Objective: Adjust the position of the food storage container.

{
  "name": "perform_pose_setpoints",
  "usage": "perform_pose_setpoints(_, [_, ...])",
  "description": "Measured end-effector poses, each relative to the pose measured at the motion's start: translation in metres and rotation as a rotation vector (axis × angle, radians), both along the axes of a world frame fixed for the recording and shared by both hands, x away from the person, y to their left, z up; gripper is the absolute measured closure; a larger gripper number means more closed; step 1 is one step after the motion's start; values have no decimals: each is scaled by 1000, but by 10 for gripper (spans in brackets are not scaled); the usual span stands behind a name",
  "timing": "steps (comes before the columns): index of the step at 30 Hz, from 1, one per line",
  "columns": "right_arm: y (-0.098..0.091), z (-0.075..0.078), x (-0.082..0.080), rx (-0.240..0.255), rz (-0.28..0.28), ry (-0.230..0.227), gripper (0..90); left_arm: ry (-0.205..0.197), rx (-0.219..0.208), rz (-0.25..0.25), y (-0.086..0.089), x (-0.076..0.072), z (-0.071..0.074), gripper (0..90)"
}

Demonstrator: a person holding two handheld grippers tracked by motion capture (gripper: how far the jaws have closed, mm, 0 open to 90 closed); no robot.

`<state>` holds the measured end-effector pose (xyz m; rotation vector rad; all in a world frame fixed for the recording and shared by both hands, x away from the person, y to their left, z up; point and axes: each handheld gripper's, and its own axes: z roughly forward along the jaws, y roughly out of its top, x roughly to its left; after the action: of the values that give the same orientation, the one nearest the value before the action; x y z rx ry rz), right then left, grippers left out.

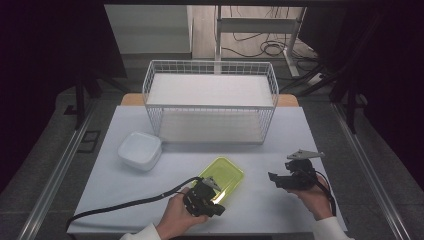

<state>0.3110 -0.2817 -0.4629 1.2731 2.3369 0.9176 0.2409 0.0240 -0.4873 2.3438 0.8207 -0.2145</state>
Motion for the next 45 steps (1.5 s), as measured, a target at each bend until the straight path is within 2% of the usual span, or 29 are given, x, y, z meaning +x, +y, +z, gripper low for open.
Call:
perform_pose_setpoints(2, [0,0,0,-1,0,0,242,2,-3,-4,-1,0,-1,896])
perform_pose_setpoints(4, [-1,0,0,-5,-2,2,242,-9,-9,18,-1,0,-1,896])
perform_pose_setpoints(9, [-2,0,-1,-8,-5,2,242,-23,10,23,0,-1,1,895])
perform_pose_setpoints(12, [-2,0,-1,-8,-5,-1,242,-49,52,10,3,-2,3,896])
perform_pose_setpoints(13, [-2,0,-1,-9,-6,-1,242,-57,55,25,3,-3,3,896])
perform_pose_setpoints(18, [-3,-1,-1,-22,-13,-2,242,-85,99,31,8,-2,5,895])
perform_pose_setpoints(24, [-4,-2,0,-24,-14,-1,241,-74,96,56,21,5,5,895])
perform_pose_setpoints(36, [-4,-3,0,-33,-17,0,239,-78,98,139,52,19,5,895])
perform_pose_setpoints(45, [-4,-3,0,-37,-19,2,236,-76,90,183,63,28,4,896])
